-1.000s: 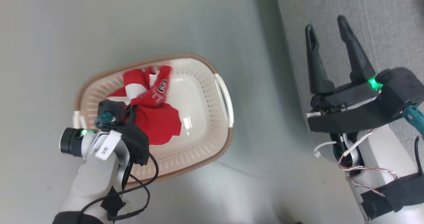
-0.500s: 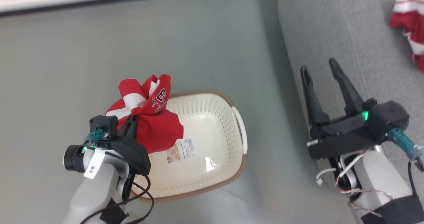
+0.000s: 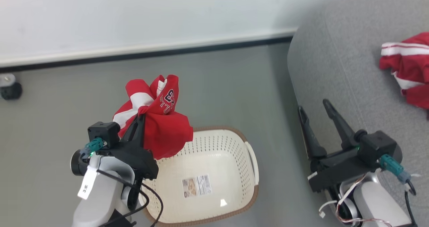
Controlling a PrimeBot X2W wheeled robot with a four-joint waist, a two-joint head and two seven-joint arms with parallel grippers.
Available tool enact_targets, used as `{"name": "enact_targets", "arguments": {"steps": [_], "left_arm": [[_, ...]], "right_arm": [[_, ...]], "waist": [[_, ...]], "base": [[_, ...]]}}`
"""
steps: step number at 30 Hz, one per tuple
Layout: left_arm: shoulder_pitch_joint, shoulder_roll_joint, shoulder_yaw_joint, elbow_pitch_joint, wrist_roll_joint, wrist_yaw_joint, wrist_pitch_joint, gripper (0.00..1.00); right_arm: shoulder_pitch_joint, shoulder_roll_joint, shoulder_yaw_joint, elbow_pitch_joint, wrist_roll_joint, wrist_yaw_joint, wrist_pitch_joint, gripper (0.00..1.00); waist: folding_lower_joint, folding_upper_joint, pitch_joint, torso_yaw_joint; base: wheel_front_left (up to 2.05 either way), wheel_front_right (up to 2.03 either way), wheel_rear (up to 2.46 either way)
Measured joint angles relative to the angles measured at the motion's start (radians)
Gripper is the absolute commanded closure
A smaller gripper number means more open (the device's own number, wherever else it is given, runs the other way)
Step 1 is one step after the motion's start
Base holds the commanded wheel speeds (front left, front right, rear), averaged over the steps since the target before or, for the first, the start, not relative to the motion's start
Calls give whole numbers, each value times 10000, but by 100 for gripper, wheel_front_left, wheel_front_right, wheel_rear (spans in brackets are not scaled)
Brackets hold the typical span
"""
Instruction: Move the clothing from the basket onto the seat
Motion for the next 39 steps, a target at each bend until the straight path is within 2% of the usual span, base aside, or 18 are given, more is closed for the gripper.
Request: {"name": "enact_targets", "arguments": {"steps": [10,21,39], "left_arm": [[1054,-13,-42,-2004,15,-65,0,100],[2234,-15,-529,-4475,79,-98,-2,100],[3405,35,-1112,-7062,378,-71,198,100]], "right_arm": [[824,-40,67,40,144,-2,196,0],[1619,-67,136,-140,362,-88,518,0],[2138,-86,382,-943,420,-104,980,0]], "waist": [[1,0,-1196,194],[1,0,-2121,245],[3,1,-2624,85]], "base": [[0,0,0],[0,0,0],[0,0,0]]}}
